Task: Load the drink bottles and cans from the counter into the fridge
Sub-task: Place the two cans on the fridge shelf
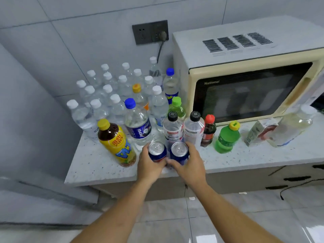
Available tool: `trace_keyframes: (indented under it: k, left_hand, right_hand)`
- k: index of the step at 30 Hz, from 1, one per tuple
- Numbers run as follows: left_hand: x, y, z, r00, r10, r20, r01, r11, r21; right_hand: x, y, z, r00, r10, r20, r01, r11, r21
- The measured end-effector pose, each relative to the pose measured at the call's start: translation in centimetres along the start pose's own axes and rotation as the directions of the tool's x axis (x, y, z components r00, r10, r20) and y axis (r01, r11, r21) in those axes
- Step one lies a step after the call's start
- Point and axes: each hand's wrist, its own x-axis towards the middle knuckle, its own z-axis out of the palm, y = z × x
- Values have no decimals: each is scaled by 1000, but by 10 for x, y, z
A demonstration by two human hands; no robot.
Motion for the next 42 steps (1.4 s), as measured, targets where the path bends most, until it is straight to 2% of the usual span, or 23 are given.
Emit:
trace_keyframes:
  k: [7,12,20,22,27,30,33,35,38,42]
  left_hand:
    - [-19,-8,-8,992,-105,-71,96,988,-123]
    - [-61,-26,-40,988,-152,9,149,951,-271]
    - [-164,-67,-121,985,-171,12,151,833,-532]
    - [-194,-84,-148,979,-202,13,168,775,-609]
    - [-275,-137,-231,952,-302,-45,148,585,-798]
    - [-327,-172,-287,916,-376,-137,87,522,-849]
    - [-376,-206,-342,870,-432,-236,3,483,-876]
    - [-405,-226,-375,836,-476,-273,-23,466,-885]
    - [-439,-254,-414,799,-531,-284,-14,454,-891]
    - [-458,-285,-461,750,-587,-305,-20,441,-897]
  right_hand:
    - [-1,5,1,1000,4,-22,-3,1000,7]
    - [-12,2,5,1000,12,-6,-11,998,60]
    - [-95,-40,41,978,9,207,-71,953,294]
    - [-129,-57,57,961,0,277,-94,940,328]
    - [-231,-95,109,898,-68,435,-97,934,344]
    - [-300,-123,149,851,-84,518,-123,928,352]
    - [-364,-153,195,804,-46,593,-204,915,347]
    - [-400,-172,227,751,18,660,-314,889,334]
    - [-443,-197,267,654,106,749,-467,835,290]
    - [-478,-229,315,576,149,804,-541,806,238]
